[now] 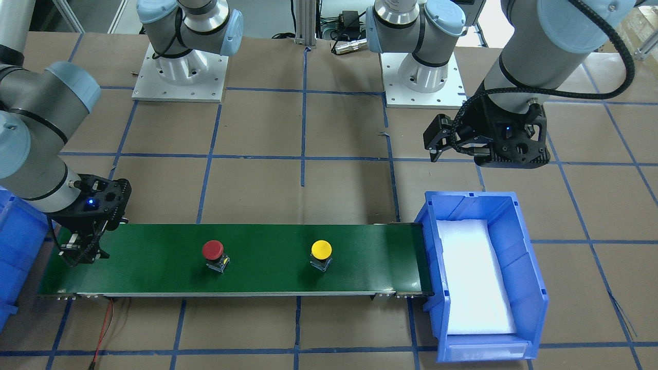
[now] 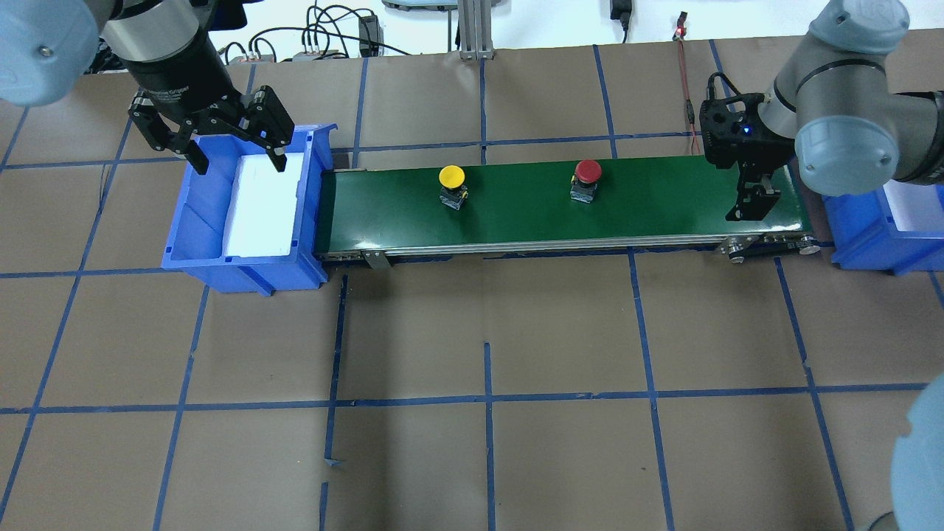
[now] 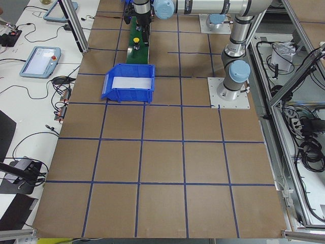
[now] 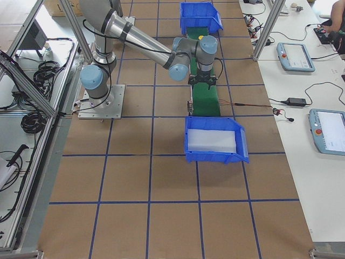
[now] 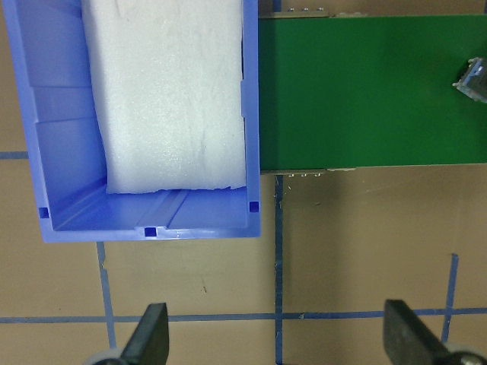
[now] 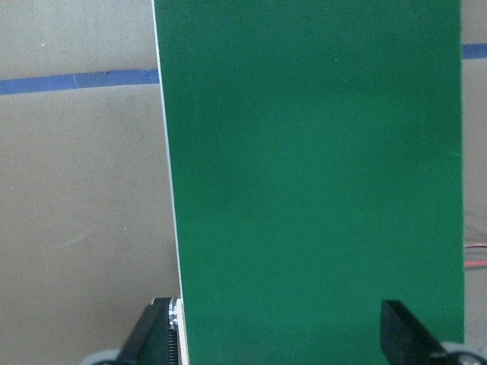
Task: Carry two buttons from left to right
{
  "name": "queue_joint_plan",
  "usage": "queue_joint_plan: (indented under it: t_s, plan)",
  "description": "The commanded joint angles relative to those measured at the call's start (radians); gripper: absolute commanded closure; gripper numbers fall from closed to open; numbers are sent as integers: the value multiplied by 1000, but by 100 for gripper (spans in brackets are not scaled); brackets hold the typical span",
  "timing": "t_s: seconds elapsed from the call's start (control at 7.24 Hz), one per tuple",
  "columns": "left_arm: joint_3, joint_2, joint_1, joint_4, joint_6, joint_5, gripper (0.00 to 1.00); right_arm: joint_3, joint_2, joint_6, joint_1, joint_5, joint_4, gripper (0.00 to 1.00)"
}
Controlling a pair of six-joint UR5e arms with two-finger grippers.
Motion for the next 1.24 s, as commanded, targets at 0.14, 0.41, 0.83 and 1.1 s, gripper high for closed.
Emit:
queue_joint_plan:
  t_s: [0.14, 0.41, 0.83, 1.1]
  plan:
    - [-1, 15, -8, -27, -2, 4, 0, 1, -1, 2, 3, 4, 0, 0]
    - [-2, 23, -19, -27, -2, 10, 0, 0, 1, -3, 3, -1, 0, 0]
    - [-2, 15, -20, -21, -3, 5, 0, -3, 1, 1, 3, -1, 2, 0]
    - [-2, 12, -20, -18, -6, 7, 0, -5, 1, -3, 3, -4, 0, 0]
